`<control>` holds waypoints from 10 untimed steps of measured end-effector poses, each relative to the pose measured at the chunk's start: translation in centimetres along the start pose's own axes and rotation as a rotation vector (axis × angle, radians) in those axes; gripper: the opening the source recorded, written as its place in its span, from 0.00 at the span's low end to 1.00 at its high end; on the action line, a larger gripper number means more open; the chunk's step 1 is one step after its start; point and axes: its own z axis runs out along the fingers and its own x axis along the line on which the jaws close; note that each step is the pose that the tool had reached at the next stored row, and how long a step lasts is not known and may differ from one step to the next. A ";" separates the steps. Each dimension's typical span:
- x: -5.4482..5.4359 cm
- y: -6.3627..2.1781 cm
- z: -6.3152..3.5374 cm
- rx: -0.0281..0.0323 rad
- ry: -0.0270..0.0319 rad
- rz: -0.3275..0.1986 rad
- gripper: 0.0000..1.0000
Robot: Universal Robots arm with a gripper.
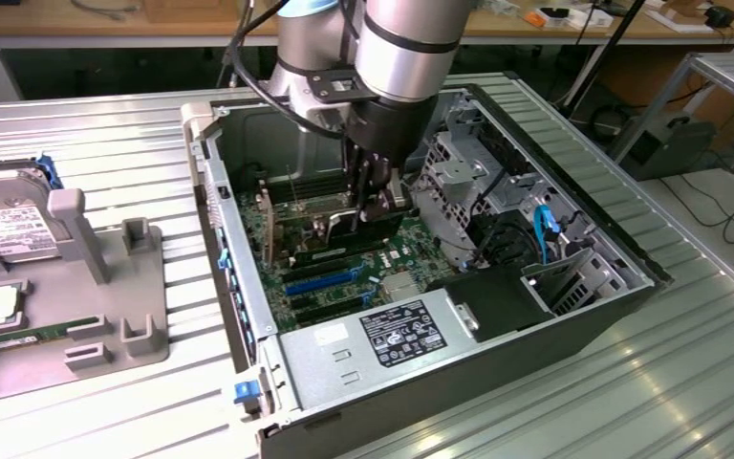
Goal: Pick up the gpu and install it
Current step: 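Insert the gpu into the slot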
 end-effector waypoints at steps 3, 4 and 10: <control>0.1 -0.01 0.27 -0.0001 0.0003 0.000 0.27; 0.2 -0.01 0.35 0.0000 0.0001 0.000 0.27; 0.8 -0.03 0.64 0.0001 0.0000 0.000 0.27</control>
